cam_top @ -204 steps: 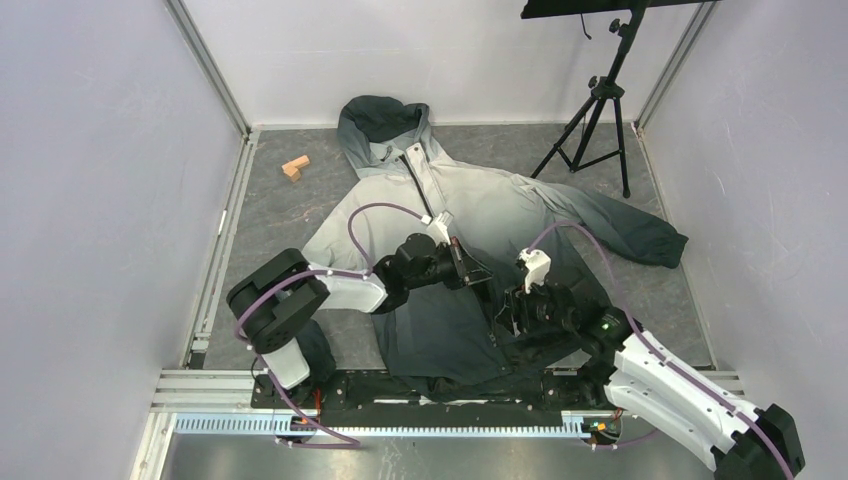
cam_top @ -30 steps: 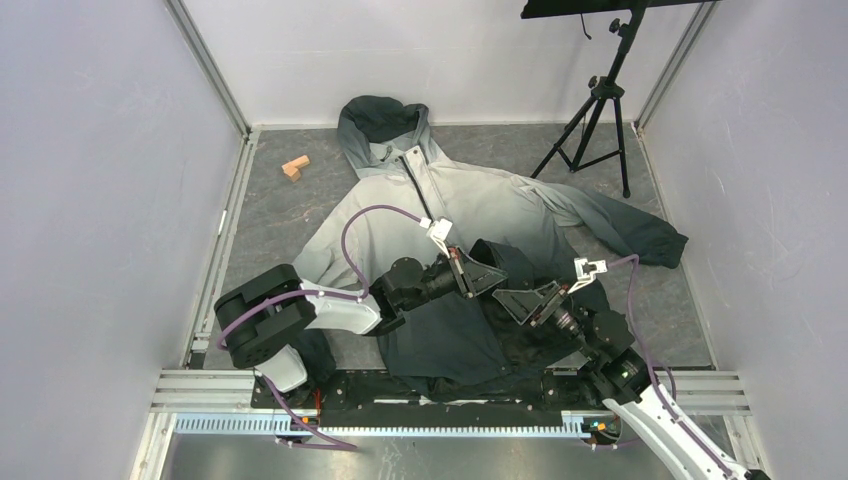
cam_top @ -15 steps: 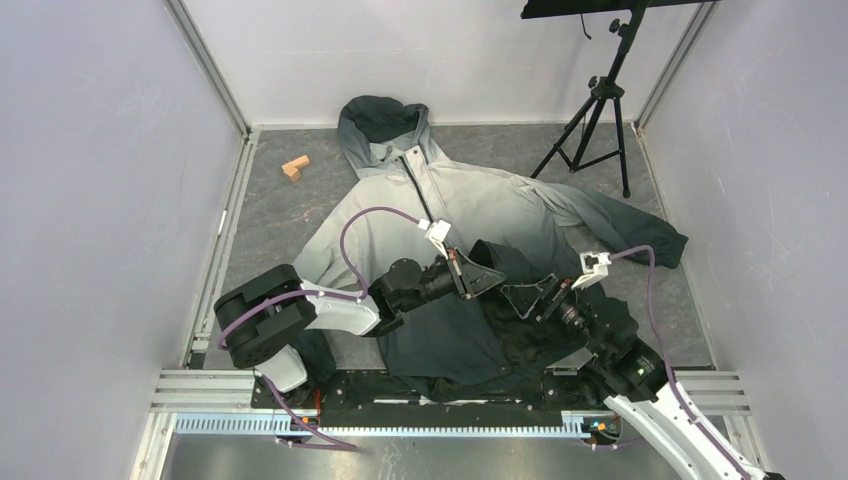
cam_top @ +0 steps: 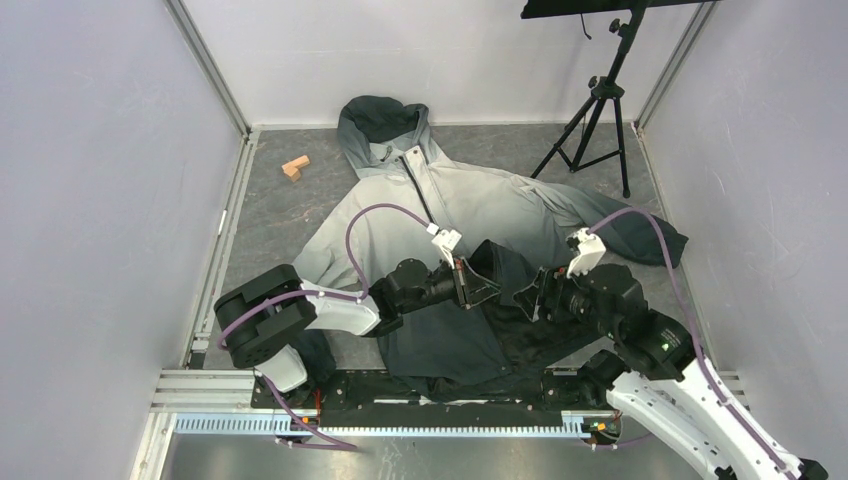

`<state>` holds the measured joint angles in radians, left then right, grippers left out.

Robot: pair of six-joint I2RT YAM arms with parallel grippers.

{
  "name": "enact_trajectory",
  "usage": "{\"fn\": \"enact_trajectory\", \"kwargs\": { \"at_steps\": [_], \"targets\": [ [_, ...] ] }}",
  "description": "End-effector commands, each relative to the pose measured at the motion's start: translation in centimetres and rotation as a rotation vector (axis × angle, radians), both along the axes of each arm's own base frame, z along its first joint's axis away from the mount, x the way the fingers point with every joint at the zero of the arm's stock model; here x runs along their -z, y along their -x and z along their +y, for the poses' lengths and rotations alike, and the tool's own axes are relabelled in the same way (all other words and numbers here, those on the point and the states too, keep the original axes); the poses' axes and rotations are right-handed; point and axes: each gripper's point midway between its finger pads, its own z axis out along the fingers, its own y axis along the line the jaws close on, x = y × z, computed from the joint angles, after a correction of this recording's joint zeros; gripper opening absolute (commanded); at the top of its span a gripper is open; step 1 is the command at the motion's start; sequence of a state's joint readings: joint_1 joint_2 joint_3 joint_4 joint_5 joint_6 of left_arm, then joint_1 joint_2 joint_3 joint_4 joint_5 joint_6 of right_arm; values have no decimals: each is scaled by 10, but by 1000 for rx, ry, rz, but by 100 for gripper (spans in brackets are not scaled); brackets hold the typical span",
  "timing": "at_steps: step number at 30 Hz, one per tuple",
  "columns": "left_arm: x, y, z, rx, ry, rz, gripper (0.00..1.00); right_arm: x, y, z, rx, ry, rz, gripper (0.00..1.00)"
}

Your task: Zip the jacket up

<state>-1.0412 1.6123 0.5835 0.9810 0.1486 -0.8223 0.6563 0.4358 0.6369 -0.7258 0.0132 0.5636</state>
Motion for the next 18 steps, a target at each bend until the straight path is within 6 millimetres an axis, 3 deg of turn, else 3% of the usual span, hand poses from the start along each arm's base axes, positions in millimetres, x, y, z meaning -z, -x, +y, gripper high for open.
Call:
{"fn": "enact_trajectory", "kwargs": {
  "at_steps": [1, 4, 9, 18],
  "targets": [
    [-15, -2, -2, 8, -8, -119, 2, -14, -14, 9, 1, 19, 0, 73],
    [-13, -2, -2, 5, -19, -117, 2, -18, -29, 26, 16, -44, 18, 58],
    [-13, -1, -6, 9, -28, -119, 2, -10, -37, 45, 9, -114, 55, 62],
    [-9, -5, -8, -15, -61, -125, 2, 17, -44, 31, 178, -145, 120, 63]
  ]
}}
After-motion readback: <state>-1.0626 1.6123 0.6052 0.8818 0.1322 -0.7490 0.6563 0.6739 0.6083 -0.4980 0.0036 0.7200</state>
